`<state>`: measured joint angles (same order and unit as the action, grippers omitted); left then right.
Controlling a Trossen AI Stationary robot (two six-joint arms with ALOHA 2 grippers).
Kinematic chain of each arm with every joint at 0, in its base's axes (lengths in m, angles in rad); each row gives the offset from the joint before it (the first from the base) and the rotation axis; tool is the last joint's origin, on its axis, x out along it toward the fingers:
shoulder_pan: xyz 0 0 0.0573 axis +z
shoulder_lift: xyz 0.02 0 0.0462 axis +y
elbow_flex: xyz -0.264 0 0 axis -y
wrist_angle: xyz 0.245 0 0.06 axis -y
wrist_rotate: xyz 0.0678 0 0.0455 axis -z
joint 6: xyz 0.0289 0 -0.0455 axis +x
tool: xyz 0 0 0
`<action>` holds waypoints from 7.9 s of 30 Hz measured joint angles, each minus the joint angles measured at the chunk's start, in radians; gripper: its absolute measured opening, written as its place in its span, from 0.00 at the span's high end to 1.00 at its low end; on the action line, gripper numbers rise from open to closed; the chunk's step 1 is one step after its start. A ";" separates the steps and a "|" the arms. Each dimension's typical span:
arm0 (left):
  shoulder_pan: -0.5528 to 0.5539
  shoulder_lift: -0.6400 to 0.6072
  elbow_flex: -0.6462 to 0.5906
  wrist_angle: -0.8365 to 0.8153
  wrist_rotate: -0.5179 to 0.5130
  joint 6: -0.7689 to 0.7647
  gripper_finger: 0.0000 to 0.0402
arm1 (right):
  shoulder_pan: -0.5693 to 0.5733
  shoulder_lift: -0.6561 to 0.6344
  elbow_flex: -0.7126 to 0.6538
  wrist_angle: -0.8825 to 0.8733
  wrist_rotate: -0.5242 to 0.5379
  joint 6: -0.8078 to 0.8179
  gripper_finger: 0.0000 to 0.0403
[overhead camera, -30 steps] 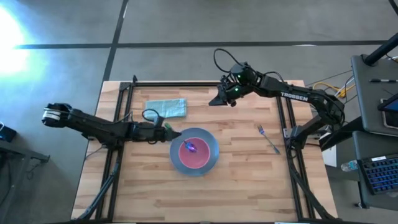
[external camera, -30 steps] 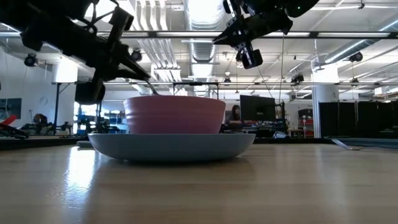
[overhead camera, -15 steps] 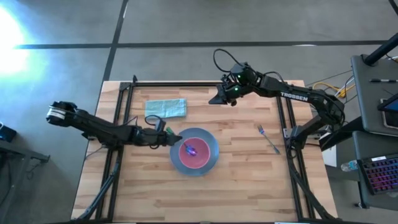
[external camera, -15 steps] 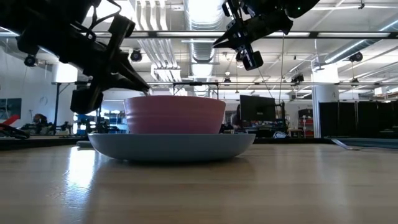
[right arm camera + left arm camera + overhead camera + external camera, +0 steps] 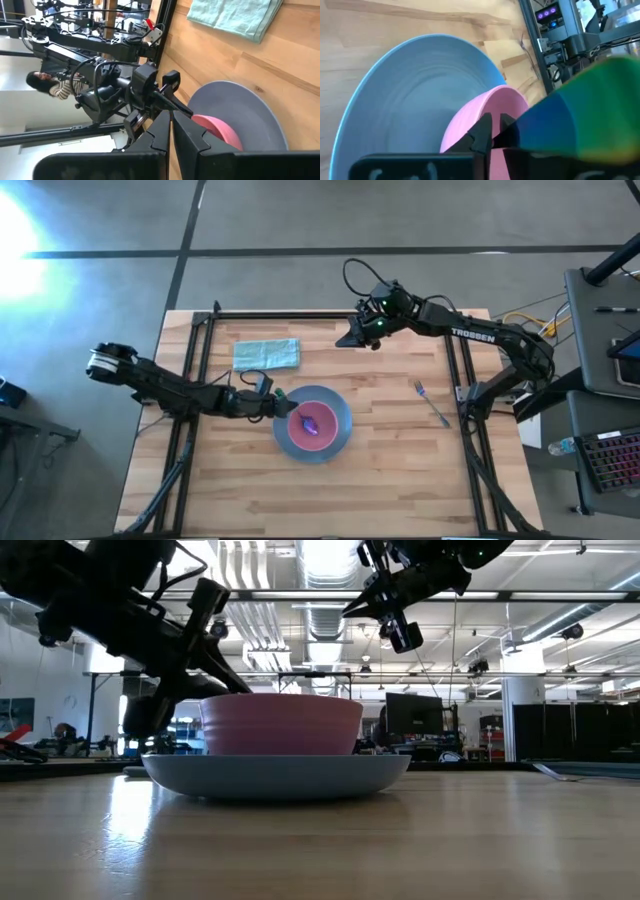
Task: Set table place
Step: Put the blue spoon on the blue bowl, then put the blue fork beside the blue plate
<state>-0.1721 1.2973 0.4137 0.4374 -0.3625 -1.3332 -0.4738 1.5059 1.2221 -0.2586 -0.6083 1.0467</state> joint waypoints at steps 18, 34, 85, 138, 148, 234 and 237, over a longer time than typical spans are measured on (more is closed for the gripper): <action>-0.004 -0.029 0.005 -0.019 -0.011 0.034 0.78 | 0.000 0.000 0.000 -0.003 0.000 -0.012 0.97; -0.022 -0.178 0.001 -0.283 -0.008 0.040 0.78 | 0.000 0.000 0.000 -0.004 0.000 -0.026 0.97; -0.018 -0.835 0.001 -0.641 -0.092 0.242 0.78 | 0.186 0.000 -0.458 -0.831 0.501 -0.414 0.62; -0.018 -0.835 0.009 -0.744 -0.174 0.213 0.78 | 0.254 -0.111 -0.531 -0.449 0.444 0.058 0.98; -0.018 -0.879 0.005 -0.878 -0.216 0.215 0.78 | 0.365 0.076 -0.383 -0.377 0.500 0.332 0.98; -0.017 -1.166 0.019 -0.944 -0.354 0.344 0.78 | 0.383 0.022 -0.013 -0.590 0.511 0.131 0.86; -0.017 -1.130 0.018 -0.899 -0.354 0.344 0.78 | 0.373 0.066 -0.044 -0.488 0.480 0.100 0.95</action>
<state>-0.1894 0.1671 0.4316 -0.4613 -0.7162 -0.9890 -0.1011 1.5714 1.1784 -0.7466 -0.1283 1.1467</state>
